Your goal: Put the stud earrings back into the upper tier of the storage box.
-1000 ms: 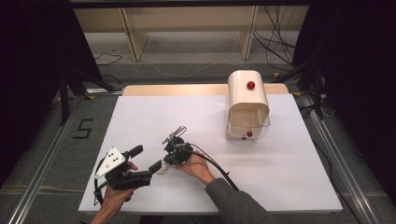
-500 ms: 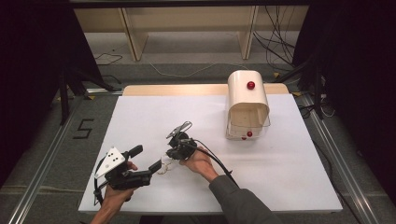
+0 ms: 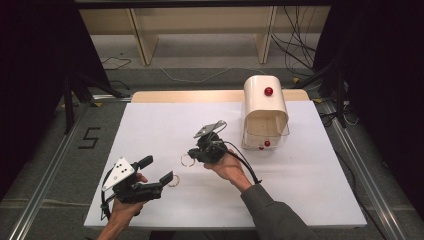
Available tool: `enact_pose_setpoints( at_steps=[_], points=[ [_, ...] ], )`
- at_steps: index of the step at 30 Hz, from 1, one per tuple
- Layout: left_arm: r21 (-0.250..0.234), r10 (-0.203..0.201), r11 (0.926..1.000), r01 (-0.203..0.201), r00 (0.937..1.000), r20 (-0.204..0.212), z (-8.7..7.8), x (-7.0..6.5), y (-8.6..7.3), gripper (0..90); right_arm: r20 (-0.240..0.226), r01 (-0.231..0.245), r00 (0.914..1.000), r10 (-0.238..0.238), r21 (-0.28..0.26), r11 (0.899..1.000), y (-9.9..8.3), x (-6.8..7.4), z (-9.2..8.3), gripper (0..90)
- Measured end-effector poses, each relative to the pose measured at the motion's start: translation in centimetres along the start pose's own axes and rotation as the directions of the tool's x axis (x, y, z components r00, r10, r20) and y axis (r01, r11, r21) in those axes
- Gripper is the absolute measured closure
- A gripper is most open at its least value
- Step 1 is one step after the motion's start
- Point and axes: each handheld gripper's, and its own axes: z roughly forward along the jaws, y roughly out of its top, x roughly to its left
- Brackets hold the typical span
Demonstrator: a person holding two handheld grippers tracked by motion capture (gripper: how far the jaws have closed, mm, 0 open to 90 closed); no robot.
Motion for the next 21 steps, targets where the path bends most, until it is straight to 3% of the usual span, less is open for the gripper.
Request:
enact_pose_setpoints(
  at_steps=[21],
  points=[
    [0.005,0.001,1.0000,-0.001,1.0000,-0.001,0.1,0.0,-0.1,9.4,0.044,-0.010,0.9989,0.015,-0.112,0.994,-1.7,-1.8,-7.1,86.4]
  ],
)
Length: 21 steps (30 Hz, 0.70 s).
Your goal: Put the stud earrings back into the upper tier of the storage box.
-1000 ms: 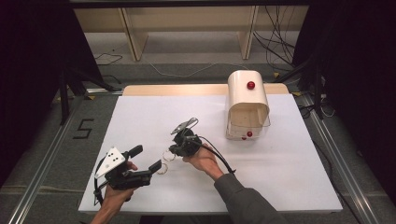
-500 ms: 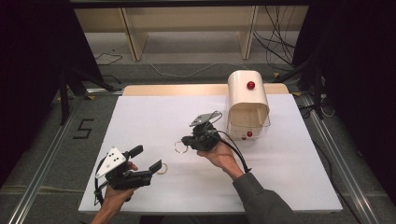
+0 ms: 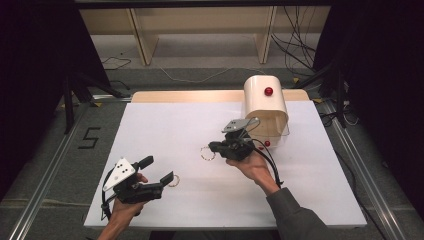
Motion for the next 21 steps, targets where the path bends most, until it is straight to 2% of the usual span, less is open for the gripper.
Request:
enact_pose_setpoints(
  at_steps=[7,13,21],
  points=[
    [-0.002,0.002,1.0000,-0.002,1.0000,0.002,0.0,0.0,0.0,9.4,0.039,0.002,0.9992,-0.001,-0.032,0.999,-0.6,-0.9,-2.3,86.4],
    [-0.002,0.004,1.0000,-0.004,1.0000,0.005,0.0,-0.1,0.0,9.4,0.071,-0.019,0.9972,0.023,-0.058,0.998,-1.0,-2.0,-4.2,86.5],
    [-0.002,0.003,1.0000,-0.003,1.0000,0.005,0.0,0.0,0.0,9.4,0.106,-0.022,0.9939,0.032,-0.093,0.995,-0.9,-2.7,-6.2,86.4]
  ],
)
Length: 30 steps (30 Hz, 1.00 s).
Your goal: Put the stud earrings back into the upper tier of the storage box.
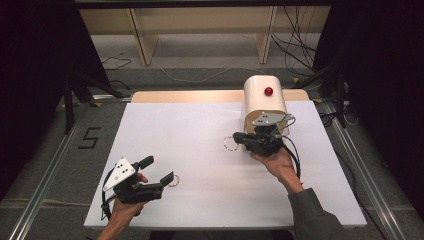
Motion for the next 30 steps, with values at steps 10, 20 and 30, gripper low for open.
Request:
enact_pose_setpoints(
  at_steps=[10,20,30],
  points=[
    [0.000,0.000,1.0000,0.000,1.0000,0.000,0.0,0.0,0.0,9.4,0.061,-0.025,0.9977,0.029,-0.068,0.997,0.5,-1.7,-2.9,86.4],
    [-0.001,0.002,1.0000,-0.002,1.0000,-0.001,0.0,0.0,0.0,9.4,0.139,-0.072,0.9865,0.086,-0.103,0.992,0.2,-3.7,-4.6,86.4],
    [0.001,0.002,1.0000,-0.002,1.0000,-0.002,0.0,0.0,0.0,9.4,0.219,-0.132,0.9630,0.157,-0.123,0.984,-0.7,-5.9,-5.5,86.4]
  ],
)
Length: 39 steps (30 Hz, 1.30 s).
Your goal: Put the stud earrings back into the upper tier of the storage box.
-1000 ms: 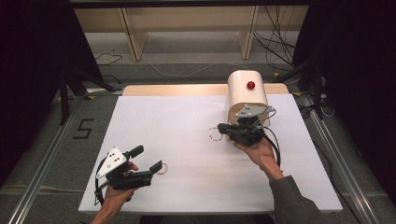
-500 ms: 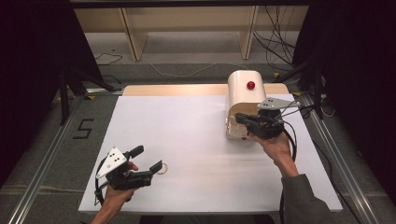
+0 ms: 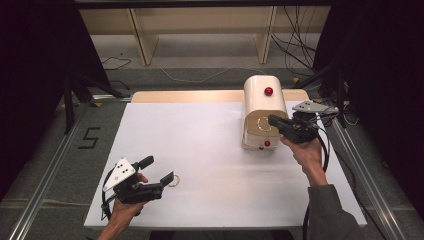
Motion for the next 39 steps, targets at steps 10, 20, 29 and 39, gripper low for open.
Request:
enact_pose_setpoints(
  at_steps=[10,20,29,39],
  points=[
    [-0.001,0.000,1.0000,0.000,1.0000,0.000,0.0,0.0,0.0,9.4,0.048,-0.007,0.9988,0.006,0.006,1.000,-0.2,-0.5,0.1,86.2],
    [-0.001,0.000,1.0000,0.000,1.0000,-0.001,0.0,0.0,0.0,9.4,0.059,0.010,0.9982,-0.013,0.049,0.999,-0.4,-0.4,0.7,74.9],
    [-0.001,0.002,1.0000,-0.002,1.0000,-0.002,-0.1,0.0,0.0,9.4,-0.025,0.059,0.9980,-0.059,0.026,0.998,0.8,1.9,0.2,51.4],
    [-0.001,0.005,1.0000,-0.005,1.0000,-0.004,0.0,0.0,0.0,9.4,-0.178,0.134,0.9753,-0.130,0.006,0.991,1.7,6.8,0.8,37.1]
  ],
)
